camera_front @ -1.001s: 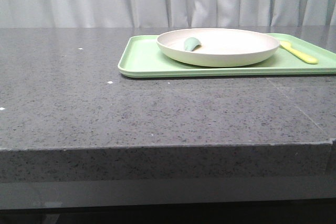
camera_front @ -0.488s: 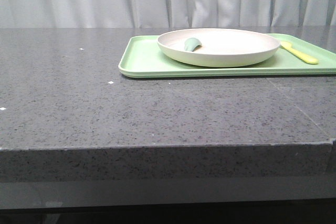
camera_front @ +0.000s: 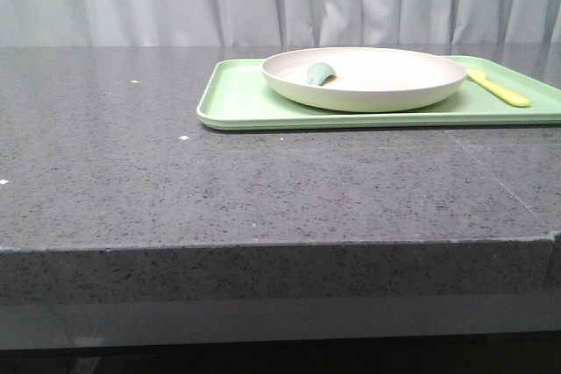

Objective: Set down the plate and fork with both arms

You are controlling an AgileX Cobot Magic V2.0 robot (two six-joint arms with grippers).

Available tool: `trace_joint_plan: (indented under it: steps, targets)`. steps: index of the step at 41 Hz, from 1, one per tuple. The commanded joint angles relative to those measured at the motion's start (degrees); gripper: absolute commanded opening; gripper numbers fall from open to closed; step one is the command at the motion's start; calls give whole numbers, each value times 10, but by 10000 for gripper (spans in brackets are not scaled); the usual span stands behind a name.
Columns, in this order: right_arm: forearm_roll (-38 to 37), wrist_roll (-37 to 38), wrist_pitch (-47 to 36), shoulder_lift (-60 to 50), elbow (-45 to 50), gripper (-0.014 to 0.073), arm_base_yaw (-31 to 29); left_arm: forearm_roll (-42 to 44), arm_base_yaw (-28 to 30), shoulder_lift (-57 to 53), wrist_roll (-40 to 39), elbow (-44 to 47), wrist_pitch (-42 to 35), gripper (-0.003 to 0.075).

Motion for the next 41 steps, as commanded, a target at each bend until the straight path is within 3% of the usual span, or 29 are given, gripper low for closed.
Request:
trace_joint_plan:
  steps: [1, 41]
  targets:
    - [1, -4, -49, 5, -14, -118, 0, -5, 0, -12, 0, 3, -53, -18]
    - [-9, -4, -59, 5, -2, -118, 0, -5, 0, -12, 0, 3, -53, -18]
